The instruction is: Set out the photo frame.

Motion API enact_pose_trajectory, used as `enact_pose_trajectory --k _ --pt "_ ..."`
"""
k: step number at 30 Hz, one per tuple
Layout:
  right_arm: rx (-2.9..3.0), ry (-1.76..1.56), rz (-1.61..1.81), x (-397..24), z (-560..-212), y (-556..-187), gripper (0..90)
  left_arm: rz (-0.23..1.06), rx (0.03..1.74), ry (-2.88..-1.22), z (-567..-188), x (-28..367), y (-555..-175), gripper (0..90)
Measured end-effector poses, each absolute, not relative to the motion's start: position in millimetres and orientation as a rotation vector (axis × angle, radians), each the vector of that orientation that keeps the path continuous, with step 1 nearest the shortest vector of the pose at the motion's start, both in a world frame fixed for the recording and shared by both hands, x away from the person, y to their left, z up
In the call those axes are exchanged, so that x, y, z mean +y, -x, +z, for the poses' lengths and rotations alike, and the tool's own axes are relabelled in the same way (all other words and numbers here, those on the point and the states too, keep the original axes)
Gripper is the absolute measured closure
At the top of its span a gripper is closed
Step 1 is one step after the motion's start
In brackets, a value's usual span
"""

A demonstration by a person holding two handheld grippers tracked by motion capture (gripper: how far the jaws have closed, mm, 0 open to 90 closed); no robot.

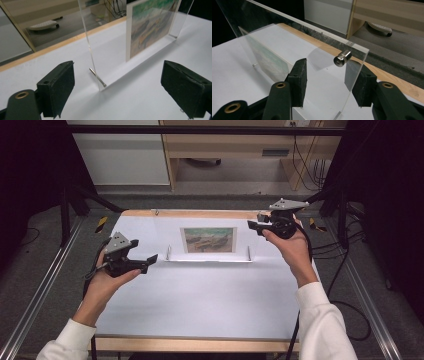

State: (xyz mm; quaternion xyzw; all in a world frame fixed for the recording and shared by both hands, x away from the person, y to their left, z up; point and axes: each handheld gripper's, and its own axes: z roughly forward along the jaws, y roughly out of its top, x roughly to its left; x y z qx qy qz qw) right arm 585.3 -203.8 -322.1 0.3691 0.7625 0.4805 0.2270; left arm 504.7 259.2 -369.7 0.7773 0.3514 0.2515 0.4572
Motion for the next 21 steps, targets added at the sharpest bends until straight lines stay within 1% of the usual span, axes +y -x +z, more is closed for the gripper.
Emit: enact_pose_trajectory --k 5,9,16,21 --pt "2.085 -1.042 1.339 -203.9 -322.9 -590.9 51.7 0.6 0.894 -1.927 -394.6 262.2 -501.0 11.8" --pt "2.079 -1.059 1.347 -204.1 -323.3 -595.5 51.5 0.623 0.91 -1.987 -409.0 262.6 -500.2 11.8" --pt "2.05 -1.095 1.375 -204.4 -325.2 -601.1 51.4 0.601 0.93 -1.995 -419.4 265.2 -494.7 11.8" --pt "2.036 -1.117 1.378 -203.5 -326.0 -603.8 51.0 0.613 0.934 -2.012 -423.2 267.1 -491.4 11.8"
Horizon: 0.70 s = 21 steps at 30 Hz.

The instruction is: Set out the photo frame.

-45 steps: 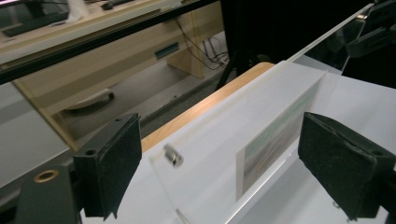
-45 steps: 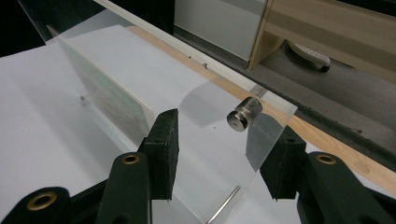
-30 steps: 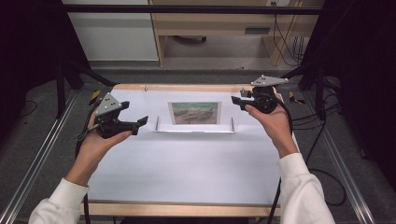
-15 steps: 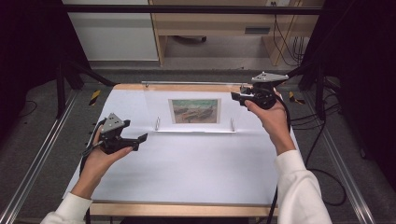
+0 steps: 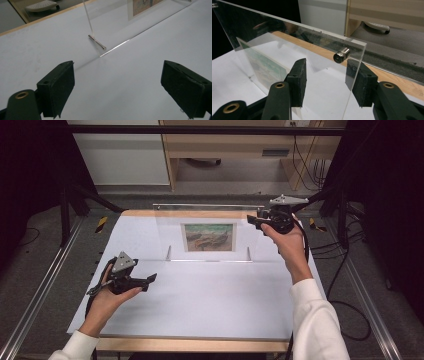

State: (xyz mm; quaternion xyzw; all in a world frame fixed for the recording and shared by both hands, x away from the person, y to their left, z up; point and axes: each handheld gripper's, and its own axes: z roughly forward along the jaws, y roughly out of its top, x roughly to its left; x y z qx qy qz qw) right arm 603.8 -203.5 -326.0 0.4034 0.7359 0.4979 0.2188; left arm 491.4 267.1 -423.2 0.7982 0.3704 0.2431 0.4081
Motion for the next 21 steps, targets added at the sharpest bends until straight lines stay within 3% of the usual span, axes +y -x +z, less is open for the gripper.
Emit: enact_pose_trajectory --k 18,21 --pt "2.024 -1.137 1.384 -203.2 -326.6 -604.6 50.3 0.594 0.97 -1.984 -425.8 276.5 -492.2 11.9" --pt "2.021 -1.148 1.379 -203.0 -326.9 -604.9 46.8 0.595 0.974 -1.98 -426.0 277.4 -491.7 11.9"
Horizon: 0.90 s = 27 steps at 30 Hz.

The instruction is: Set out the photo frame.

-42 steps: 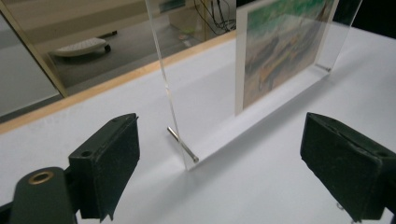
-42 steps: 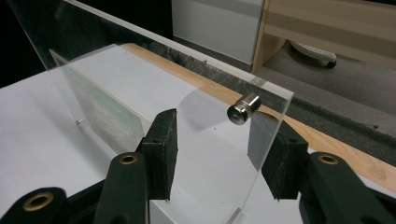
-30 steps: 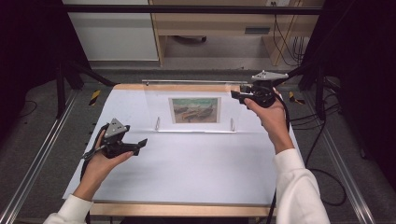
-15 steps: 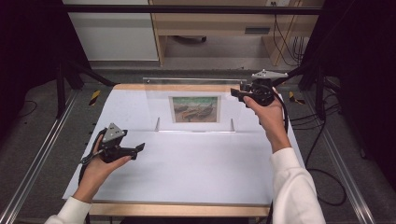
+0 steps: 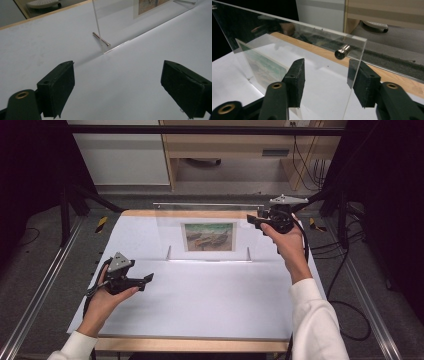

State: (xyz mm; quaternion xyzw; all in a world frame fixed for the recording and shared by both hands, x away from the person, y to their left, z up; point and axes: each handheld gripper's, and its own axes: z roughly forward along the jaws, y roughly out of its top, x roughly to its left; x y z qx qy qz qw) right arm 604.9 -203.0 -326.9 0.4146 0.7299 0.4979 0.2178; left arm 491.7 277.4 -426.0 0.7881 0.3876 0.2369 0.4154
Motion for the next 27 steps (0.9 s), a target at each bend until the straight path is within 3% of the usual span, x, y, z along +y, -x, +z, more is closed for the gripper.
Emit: enact_pose_trajectory --k 12,18,27 --pt "2.004 -1.17 1.303 -205.7 -330.4 -600.3 30.3 0.599 0.978 -1.982 -426.5 278.5 -490.2 11.9" --pt "1.989 -1.16 1.239 -214.4 -339.3 -576.0 20.6 0.612 1.002 -1.972 -428.6 281.9 -488.9 11.3" --pt "1.969 -1.187 1.183 -228.7 -370.8 -535.9 13.8 0.621 1.022 -1.975 -432.4 284.2 -484.0 9.2"
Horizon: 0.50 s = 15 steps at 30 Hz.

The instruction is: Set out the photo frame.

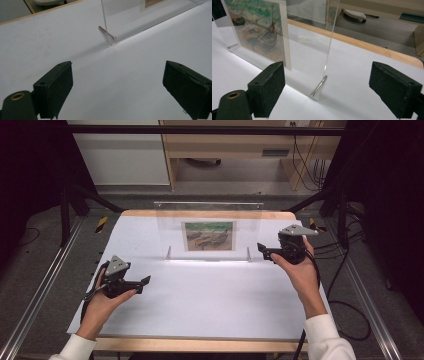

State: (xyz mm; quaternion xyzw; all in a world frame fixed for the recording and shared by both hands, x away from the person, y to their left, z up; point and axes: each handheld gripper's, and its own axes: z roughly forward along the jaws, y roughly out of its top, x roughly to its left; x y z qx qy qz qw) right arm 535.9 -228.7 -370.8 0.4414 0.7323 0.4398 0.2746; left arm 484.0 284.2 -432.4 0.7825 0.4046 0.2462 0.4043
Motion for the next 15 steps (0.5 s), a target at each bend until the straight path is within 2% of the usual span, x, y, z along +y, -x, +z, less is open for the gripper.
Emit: enact_pose_trajectory --k 15 --pt "1.955 -1.243 1.162 -240.0 -408.9 -498.6 8.9 0.633 1.065 -1.961 -437.1 294.7 -478.4 6.9"
